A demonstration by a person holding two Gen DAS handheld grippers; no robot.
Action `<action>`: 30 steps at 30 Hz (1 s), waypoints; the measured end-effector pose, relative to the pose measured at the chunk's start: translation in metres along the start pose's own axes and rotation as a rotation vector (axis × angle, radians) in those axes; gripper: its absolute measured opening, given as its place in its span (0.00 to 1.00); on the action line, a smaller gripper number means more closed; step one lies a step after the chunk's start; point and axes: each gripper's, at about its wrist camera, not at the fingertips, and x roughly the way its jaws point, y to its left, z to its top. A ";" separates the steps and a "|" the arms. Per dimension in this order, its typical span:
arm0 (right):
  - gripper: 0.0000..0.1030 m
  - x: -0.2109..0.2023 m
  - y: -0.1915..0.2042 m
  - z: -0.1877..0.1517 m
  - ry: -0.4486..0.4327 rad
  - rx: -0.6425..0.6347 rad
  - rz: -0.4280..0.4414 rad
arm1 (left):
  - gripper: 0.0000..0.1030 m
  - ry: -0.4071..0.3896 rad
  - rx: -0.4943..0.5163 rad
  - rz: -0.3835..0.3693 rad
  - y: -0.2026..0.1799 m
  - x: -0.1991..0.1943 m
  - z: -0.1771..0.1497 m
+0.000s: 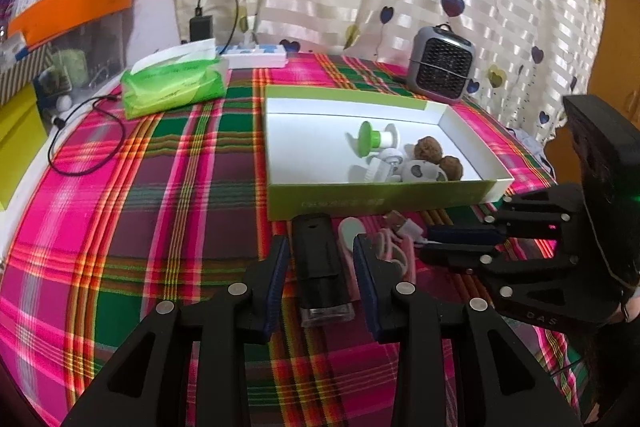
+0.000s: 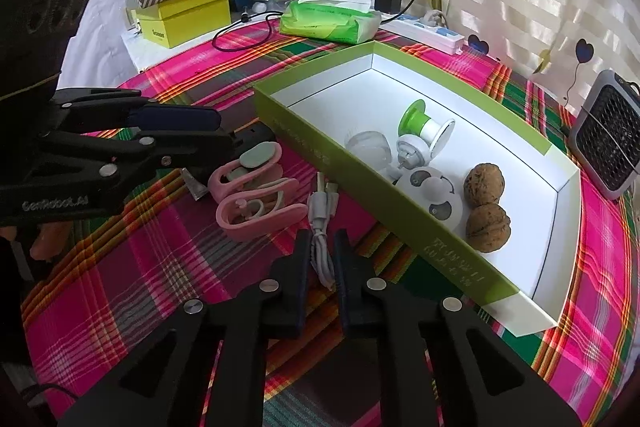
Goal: Organize objects
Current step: 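Withdraw both grippers and move left gripper toward the black USB stick, then grasp black USB stick with left gripper while right gripper grasps white cable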
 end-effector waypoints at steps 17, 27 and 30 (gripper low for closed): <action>0.11 -0.004 0.002 -0.003 -0.006 0.014 -0.030 | 0.36 0.100 0.009 0.045 -0.004 0.021 0.000; 0.11 -0.002 0.005 -0.001 -0.002 0.004 -0.043 | 0.24 0.104 0.026 0.067 -0.007 0.023 0.002; 0.11 -0.001 0.007 0.001 -0.002 -0.003 -0.051 | 0.24 0.103 0.021 0.064 -0.007 0.023 0.002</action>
